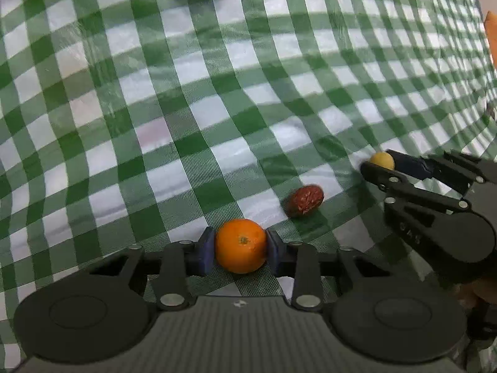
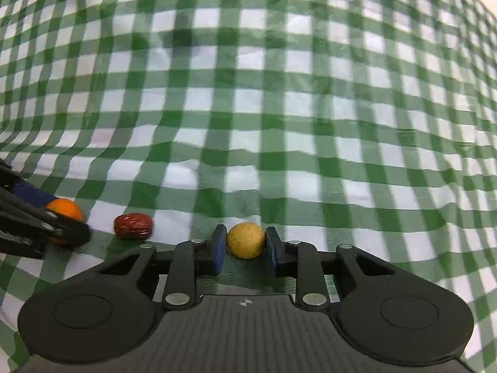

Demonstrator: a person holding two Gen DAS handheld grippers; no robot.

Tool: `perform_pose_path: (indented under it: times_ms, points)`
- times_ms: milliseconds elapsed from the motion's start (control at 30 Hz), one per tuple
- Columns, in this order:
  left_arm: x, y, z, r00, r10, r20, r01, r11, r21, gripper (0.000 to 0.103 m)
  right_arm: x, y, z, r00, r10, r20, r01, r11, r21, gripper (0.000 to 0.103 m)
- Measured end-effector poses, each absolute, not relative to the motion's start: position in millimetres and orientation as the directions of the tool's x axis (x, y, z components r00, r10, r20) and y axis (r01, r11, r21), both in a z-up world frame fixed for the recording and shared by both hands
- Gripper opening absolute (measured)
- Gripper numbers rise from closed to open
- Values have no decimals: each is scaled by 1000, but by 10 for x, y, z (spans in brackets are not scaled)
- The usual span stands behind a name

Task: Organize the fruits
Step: 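Grasp an orange with the left tool while the right tool grasps a yellow fruit, then carry the orange and the yellow fruit in both tools toward the blue plate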

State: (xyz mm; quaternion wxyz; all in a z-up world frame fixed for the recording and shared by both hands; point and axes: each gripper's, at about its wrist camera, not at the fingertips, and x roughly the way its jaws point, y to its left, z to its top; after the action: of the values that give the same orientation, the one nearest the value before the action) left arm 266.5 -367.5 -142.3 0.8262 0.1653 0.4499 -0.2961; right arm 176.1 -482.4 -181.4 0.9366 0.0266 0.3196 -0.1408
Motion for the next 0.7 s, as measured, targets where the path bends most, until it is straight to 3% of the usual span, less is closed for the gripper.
perform_pose_path:
  times_ms: [167, 333, 467, 700]
  points:
    - [2595, -3361, -1058, 478, -357, -803, 587, 810, -11, 38, 1512, -5088, -1650, 731, -325, -600, 412, 911, 8, 28]
    - [2296, -2749, -506, 565, -334, -755, 521, 853, 12, 38, 974, -4988, -1259, 772, -321, -548, 395, 919, 18, 28]
    - [1884, -2196, -213, 587, -283, -759, 462, 886, 27, 38, 412, -4568, -977, 804, -277, -526, 340, 940, 25, 28]
    - [1022, -1271, 76, 579, -201, -791, 352, 936, 20, 38, -399, -3563, -629, 841, -79, -536, 167, 979, 118, 28]
